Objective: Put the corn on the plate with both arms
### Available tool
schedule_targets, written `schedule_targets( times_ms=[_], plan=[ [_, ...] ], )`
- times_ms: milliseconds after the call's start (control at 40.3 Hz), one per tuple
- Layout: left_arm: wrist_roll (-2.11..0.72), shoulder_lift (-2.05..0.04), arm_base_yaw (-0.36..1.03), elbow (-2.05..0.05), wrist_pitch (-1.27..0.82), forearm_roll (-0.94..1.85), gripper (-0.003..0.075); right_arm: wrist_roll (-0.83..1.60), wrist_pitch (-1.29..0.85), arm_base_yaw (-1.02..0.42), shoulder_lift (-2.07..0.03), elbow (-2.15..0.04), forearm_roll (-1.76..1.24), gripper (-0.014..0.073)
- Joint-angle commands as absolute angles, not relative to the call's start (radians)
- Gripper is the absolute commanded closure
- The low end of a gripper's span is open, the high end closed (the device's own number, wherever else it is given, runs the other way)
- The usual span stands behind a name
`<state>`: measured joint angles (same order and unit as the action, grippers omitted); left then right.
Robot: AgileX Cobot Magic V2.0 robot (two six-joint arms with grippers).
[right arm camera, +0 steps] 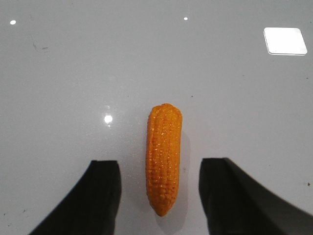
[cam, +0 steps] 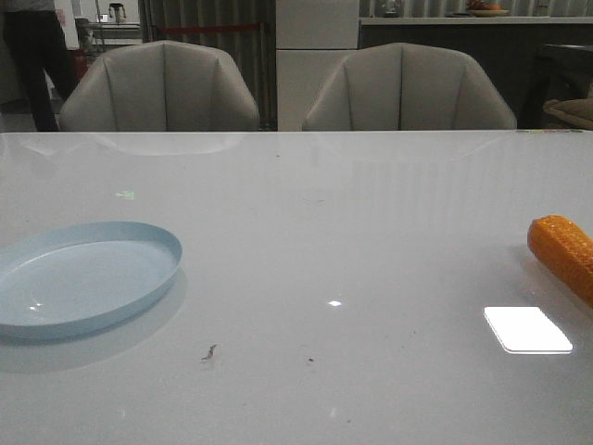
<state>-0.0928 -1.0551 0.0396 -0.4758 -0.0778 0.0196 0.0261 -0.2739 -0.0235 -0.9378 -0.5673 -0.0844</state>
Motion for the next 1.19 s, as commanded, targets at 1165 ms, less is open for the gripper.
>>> schedule_targets(
  times_ms=[1165],
  plan=[
    [-0.08,-1.829,0.04,-1.132,-0.472,0.107,0.0313,0.028,-0.218,-0.02,-0.933,-0.601,-0.078,0.0105]
  ],
)
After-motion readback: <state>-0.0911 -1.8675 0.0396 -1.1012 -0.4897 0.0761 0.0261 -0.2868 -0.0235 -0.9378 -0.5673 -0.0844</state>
